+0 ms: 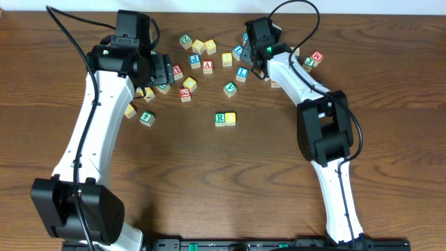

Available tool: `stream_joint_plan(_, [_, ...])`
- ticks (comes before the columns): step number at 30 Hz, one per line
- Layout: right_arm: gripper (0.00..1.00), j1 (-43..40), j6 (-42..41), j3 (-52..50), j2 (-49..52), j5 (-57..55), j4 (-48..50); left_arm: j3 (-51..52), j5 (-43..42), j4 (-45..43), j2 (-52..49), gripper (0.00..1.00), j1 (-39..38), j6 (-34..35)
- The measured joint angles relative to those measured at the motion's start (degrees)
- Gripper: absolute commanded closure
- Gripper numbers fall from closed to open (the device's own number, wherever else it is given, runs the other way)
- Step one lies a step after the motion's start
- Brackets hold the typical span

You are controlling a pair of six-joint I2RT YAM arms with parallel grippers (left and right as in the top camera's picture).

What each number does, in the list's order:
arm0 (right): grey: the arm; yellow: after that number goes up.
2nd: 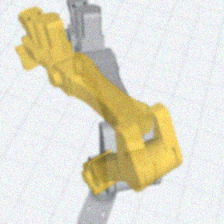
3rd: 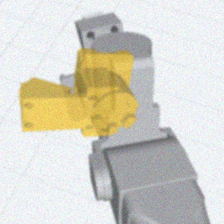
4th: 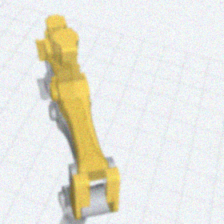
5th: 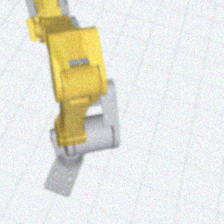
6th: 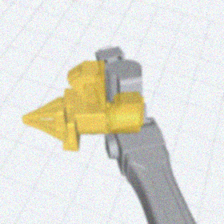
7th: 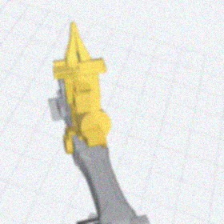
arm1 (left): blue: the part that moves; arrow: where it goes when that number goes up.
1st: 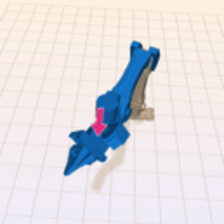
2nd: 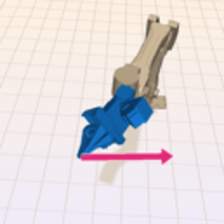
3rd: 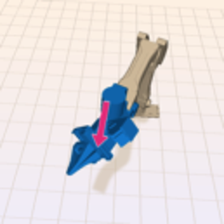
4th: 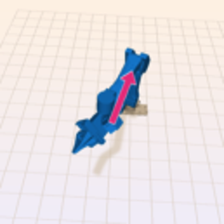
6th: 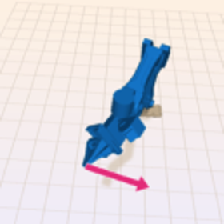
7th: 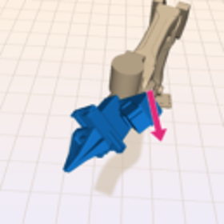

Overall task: Spell out ROBOT
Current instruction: 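Lower the right gripper onto the green B block and close on it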

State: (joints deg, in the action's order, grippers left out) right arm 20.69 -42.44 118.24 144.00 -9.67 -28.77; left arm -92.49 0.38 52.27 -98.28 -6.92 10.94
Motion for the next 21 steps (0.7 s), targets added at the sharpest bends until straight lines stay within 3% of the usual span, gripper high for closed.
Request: stream_joint_plan(21, [0.73, -0.13, 8.63, 0.0, -0.11, 0.22, -2.34, 0.0, 0.0, 0.0, 0.0, 0.16, 0.0, 0.0])
